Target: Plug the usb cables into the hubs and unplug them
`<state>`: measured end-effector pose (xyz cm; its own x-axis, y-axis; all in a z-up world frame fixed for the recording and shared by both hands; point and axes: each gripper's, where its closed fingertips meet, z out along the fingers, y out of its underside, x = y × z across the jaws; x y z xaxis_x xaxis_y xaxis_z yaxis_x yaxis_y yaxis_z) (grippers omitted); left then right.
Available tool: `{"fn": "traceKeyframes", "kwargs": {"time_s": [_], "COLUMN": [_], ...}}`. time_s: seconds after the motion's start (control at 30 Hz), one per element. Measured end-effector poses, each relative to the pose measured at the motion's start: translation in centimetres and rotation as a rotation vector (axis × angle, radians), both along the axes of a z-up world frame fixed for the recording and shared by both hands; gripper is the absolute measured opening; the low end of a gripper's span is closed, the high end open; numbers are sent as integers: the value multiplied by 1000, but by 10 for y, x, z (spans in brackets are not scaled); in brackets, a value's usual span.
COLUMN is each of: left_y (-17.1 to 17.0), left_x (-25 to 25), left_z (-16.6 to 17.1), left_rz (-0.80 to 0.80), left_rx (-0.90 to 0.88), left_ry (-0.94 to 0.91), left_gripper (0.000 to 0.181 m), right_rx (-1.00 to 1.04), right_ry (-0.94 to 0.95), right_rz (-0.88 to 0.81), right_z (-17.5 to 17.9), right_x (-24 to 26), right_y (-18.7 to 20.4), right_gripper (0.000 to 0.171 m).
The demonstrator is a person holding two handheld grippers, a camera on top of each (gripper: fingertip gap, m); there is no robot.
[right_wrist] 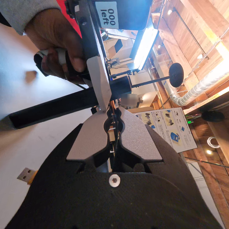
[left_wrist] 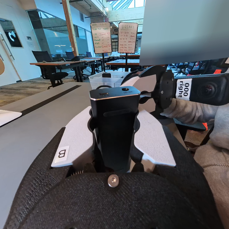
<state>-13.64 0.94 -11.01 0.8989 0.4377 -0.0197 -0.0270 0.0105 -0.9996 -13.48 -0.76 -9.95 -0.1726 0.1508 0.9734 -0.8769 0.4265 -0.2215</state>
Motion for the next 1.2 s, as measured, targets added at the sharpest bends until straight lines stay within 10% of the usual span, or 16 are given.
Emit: {"fn": "traceKeyframes", "kwargs": {"time_s": [0.47, 0.53, 0.77, 1.2], "left_y": [3, -20, -5, -14], "left_x": [7, 15, 5, 6], "left_z": [-2, -1, -1, 1], "left_rz": [-45, -28, -54, -9], "left_rx": [-43, 13, -38, 15], "left_ry": [-1, -10, 14, 30], "left_gripper": [62, 62, 62, 62], "right_rx": [249, 253, -267, -745], "right_ry": [141, 164, -44, -298], "right_rz": [-9, -374, -76, -567], "right_z": [2, 20, 146, 194], "right_x": [-11, -92, -21, -79], "right_y": [10, 77, 87, 317], "right_gripper": [10, 7, 7, 7]}}
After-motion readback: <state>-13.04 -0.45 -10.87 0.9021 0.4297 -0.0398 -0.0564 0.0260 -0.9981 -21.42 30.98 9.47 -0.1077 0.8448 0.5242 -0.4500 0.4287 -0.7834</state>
